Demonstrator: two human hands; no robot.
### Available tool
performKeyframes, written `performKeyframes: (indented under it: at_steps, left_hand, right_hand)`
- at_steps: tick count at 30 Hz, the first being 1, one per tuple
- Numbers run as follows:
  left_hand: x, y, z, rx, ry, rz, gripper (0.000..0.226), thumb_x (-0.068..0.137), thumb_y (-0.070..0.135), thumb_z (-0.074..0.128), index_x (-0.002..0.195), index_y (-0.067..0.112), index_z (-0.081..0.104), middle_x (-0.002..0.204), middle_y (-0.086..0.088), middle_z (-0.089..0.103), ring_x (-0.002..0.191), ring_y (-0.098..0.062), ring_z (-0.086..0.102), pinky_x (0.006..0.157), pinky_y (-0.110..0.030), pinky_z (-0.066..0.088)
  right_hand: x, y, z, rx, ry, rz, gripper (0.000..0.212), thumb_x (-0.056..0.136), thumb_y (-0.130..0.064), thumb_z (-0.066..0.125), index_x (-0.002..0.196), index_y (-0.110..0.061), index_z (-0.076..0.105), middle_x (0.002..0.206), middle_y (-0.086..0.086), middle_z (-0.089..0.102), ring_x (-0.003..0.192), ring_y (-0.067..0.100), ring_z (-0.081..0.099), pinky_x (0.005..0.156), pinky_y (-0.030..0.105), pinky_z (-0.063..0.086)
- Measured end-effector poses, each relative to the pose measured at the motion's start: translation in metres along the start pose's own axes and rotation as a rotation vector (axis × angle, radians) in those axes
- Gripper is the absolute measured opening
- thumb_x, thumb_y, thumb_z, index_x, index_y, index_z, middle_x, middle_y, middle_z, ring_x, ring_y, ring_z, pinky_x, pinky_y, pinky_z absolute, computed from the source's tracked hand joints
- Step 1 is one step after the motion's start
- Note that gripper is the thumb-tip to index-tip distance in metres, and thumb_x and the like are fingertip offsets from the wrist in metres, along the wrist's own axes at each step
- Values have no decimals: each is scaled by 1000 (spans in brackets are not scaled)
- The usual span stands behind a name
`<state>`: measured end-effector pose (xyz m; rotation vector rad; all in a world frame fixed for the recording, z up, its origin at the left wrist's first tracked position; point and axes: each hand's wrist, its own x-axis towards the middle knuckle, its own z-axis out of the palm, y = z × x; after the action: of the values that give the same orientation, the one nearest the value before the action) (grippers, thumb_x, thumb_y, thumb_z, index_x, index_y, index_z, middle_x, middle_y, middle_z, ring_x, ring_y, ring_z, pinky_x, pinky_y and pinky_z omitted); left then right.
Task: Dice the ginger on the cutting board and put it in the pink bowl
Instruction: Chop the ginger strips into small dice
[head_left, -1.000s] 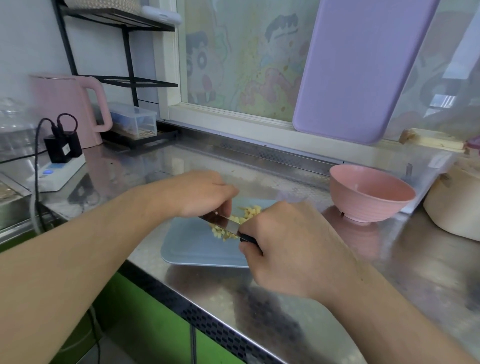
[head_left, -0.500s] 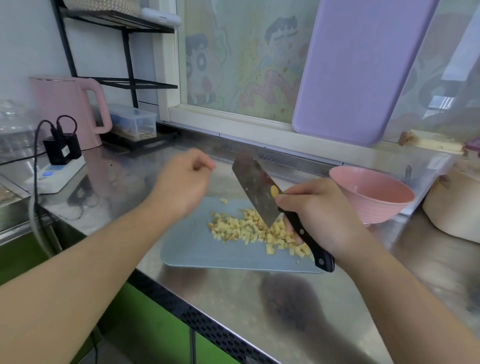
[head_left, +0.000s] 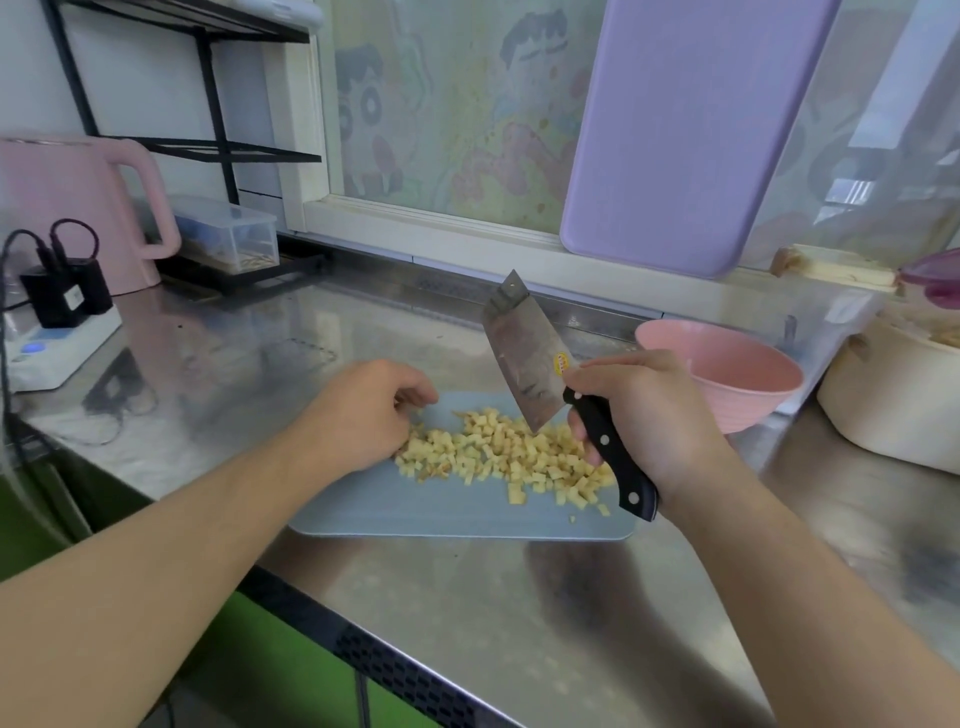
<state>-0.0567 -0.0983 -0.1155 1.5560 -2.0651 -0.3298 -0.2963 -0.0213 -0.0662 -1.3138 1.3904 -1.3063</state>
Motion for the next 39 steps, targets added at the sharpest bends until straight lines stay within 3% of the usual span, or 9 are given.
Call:
performKeyframes:
  at_steps: [5,13,16,20,23,26,32,36,39]
  left_hand:
    - [0,-7,-8,-168,-8,-36,19,90,4,76,90,23,80,86,6,76,81,-3,69,67,-2,47]
    - [-10,-6,-15,-329,-69,-41,25,97,5,69,92,27,80,86,9,79,86,-4,74,92,-29,59]
    - [-16,-1,-14,-303,11,-58,26,98,9,66,91,31,79,90,12,78,89,0,71,89,-23,56]
    - [-23,17,-12,-271,33,-12,18,96,12,70,91,28,78,89,11,75,80,5,67,65,-6,48]
    - [-30,29,-5,-246,48,48,19,93,8,72,89,27,76,83,10,72,76,6,64,63,-4,45]
    - [-40,32,5,-203,125,128,21,93,8,70,89,28,74,81,13,70,81,5,63,69,-4,44]
    - [-51,14,16,-144,382,138,29,91,-1,64,96,27,71,95,18,67,92,4,59,82,0,36]
    - [-49,7,14,-319,413,-53,38,96,-4,53,98,29,71,100,21,67,93,19,55,77,4,35]
    - [-46,3,15,-393,358,-152,34,101,4,53,97,33,71,102,20,70,93,11,59,73,-4,40]
  right_hand:
    - [-1,2,1,-12,-6,-13,31,95,-8,68,65,-2,64,58,24,54,40,24,43,44,32,35]
    - [0,-1,-2,-19,19,-23,33,95,-8,67,62,-5,65,57,23,56,42,26,44,45,30,36]
    - [1,-4,-8,-47,51,-14,29,94,-8,66,65,-3,65,55,21,55,41,25,43,47,30,38]
    - [2,-13,-21,-238,120,-19,27,90,-9,63,64,-2,59,51,15,56,43,24,43,51,33,39]
    - [2,-19,-30,-494,171,-58,35,82,-29,62,57,-6,53,41,2,53,39,19,44,49,25,35]
    - [-1,-22,-36,-646,180,-38,53,65,-49,51,63,2,61,46,7,59,47,28,56,54,28,42]
    - [2,-15,-35,-863,147,-1,24,75,-24,55,81,-3,67,68,13,65,63,34,64,60,35,51]
    - [-1,-12,-23,-910,109,-12,18,75,-14,56,69,-2,68,54,12,68,48,32,68,52,40,58]
    - [-4,-11,-14,-974,89,-60,20,71,-16,55,64,-2,66,50,11,66,46,32,68,55,49,63]
